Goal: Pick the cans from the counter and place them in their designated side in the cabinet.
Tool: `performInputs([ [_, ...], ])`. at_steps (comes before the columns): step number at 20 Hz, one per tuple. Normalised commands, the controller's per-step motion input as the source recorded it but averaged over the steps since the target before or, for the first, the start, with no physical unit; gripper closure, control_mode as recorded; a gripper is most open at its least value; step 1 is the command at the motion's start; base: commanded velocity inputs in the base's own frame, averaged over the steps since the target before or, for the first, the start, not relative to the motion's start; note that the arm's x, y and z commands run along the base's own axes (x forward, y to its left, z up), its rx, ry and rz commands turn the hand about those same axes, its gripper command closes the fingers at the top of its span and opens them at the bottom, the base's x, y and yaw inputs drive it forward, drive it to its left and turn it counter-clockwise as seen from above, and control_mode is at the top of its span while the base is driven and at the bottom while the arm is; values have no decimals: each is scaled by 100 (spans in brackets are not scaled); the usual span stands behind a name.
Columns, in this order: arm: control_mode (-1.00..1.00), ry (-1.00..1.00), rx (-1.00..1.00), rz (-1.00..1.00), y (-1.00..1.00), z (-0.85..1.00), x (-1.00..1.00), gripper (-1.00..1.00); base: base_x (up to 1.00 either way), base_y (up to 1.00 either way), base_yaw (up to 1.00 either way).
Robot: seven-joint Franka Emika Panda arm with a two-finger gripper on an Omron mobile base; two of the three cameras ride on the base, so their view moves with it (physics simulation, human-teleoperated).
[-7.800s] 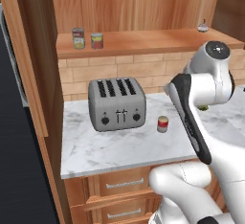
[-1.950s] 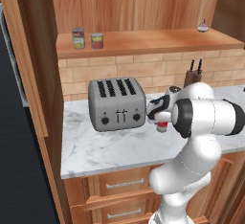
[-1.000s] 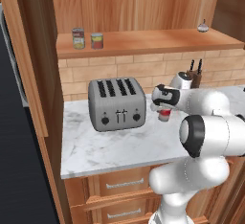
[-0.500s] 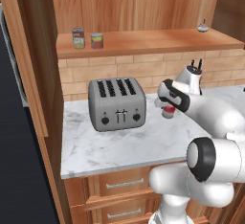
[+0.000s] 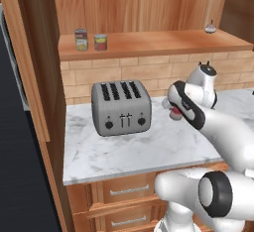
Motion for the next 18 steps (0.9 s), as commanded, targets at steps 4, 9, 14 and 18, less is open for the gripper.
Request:
performInputs([
  [4, -100, -9, 0, 0, 11, 45, -36, 100, 0, 0, 0],
  [9, -100, -14, 0, 0, 12, 41, -40, 100, 0, 0, 0],
  [14, -100, -13, 0, 0, 13, 44, -37, 100, 0, 0, 0],
  [18, -100, -11, 0, 0, 9, 45, -36, 100, 0, 0, 0],
])
